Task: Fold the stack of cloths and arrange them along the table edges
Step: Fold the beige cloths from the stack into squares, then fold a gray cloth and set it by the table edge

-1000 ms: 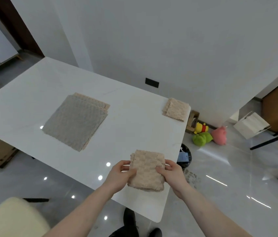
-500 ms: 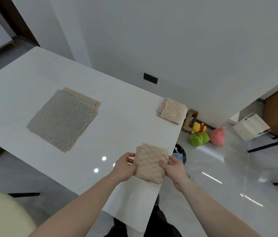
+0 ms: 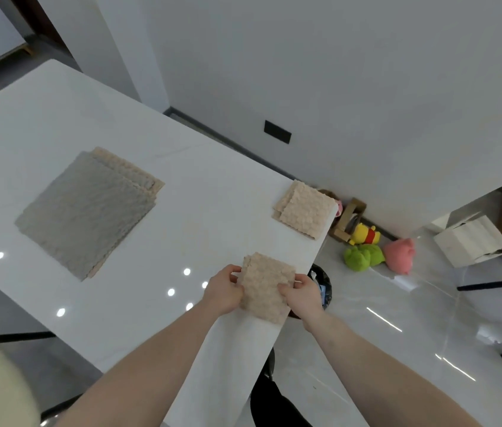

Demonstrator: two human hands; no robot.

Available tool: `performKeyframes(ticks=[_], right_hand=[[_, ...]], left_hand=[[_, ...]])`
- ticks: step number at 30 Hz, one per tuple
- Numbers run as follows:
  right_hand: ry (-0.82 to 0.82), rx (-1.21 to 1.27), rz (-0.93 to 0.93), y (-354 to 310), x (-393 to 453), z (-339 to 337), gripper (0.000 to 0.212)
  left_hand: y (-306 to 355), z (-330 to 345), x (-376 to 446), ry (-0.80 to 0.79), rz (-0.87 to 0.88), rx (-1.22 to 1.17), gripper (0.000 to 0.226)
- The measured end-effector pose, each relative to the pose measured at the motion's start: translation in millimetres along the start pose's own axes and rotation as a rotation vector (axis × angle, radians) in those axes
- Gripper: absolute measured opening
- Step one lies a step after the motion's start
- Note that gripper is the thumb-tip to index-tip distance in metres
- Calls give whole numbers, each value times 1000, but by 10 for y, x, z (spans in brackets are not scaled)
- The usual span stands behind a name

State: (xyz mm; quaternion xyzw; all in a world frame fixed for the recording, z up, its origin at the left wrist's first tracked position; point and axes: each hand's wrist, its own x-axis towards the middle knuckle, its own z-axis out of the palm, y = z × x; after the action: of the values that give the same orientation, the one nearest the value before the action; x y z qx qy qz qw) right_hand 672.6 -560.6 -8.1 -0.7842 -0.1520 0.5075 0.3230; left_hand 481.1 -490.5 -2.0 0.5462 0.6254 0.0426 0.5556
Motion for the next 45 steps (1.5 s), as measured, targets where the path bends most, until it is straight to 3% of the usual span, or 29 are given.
performKeyframes(ticks=[12, 15, 19, 23, 29, 34, 38, 45], right_hand=[[116, -151, -33, -147, 279, 40, 43], [125, -343, -198, -66, 186, -12, 55], [53, -713, -556, 130, 67, -27, 48], [-68, -774, -483, 303, -47, 68, 46], [23, -713, -379, 287, -102, 188, 43], [186, -710, -394, 162, -339, 390, 44], [247, -611, -474, 14, -719, 927, 40], [62, -382, -523, -114, -1731, 2084, 42]], left_hand=[[90, 106, 299, 17, 122, 155, 54], [44, 152, 249, 63, 214, 314, 60], [-35, 189, 85, 98, 351, 594, 62], [-182, 181, -34, -103, 325, 682, 62], [-149, 16, -14, -196, 406, 694, 70], [-174, -508, -149, -88, 430, 590, 63], [-513, -1289, -267, -23, 471, 538, 57], [-1487, -2798, -740, 54, 364, 547, 51]])
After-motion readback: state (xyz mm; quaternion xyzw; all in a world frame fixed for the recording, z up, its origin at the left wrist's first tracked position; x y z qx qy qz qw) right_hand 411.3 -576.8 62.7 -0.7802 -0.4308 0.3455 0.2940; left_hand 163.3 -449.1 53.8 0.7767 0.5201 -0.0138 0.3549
